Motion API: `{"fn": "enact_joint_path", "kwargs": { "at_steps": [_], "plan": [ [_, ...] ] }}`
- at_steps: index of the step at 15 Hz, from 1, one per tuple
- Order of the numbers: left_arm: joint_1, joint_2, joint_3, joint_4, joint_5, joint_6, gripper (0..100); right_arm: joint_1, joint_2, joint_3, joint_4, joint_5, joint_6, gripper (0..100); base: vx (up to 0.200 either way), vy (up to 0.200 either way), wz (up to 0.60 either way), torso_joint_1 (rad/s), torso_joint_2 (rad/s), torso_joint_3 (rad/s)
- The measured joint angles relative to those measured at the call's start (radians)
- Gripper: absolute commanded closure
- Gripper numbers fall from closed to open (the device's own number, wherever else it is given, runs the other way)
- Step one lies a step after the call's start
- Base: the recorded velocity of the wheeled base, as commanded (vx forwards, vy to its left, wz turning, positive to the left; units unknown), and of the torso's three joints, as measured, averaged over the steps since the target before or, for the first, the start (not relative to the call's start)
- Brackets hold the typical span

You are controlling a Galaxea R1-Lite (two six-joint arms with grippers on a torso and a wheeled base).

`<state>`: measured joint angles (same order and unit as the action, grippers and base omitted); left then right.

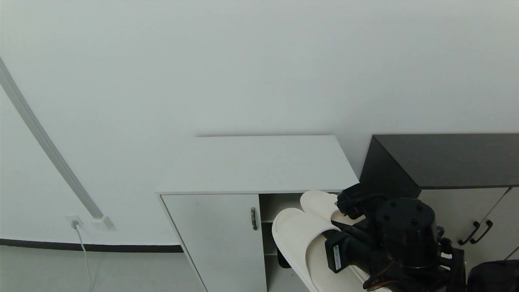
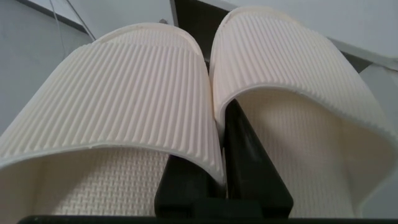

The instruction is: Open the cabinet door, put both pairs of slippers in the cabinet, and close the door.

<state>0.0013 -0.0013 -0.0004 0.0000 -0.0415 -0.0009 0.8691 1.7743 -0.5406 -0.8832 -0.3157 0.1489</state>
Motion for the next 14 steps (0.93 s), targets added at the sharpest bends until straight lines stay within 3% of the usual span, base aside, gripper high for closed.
{"fn": "enact_joint_path", "kwargs": {
  "at_steps": [7, 14],
  "plan": [
    [0.0, 0.0, 0.0, 0.0, 0.0, 0.0, 100, 0.002, -0.002, 0.019, -0.034, 0.006, -0.001, 100, 0.0, 0.0, 0.0, -0.168, 0.39, 0.219],
    [0.0, 0.0, 0.0, 0.0, 0.0, 0.0, 100, 0.003, -0.002, 0.024, -0.034, 0.006, -0.007, 100, 0.0, 0.0, 0.0, -0.226, 0.53, 0.308]
  ]
}}
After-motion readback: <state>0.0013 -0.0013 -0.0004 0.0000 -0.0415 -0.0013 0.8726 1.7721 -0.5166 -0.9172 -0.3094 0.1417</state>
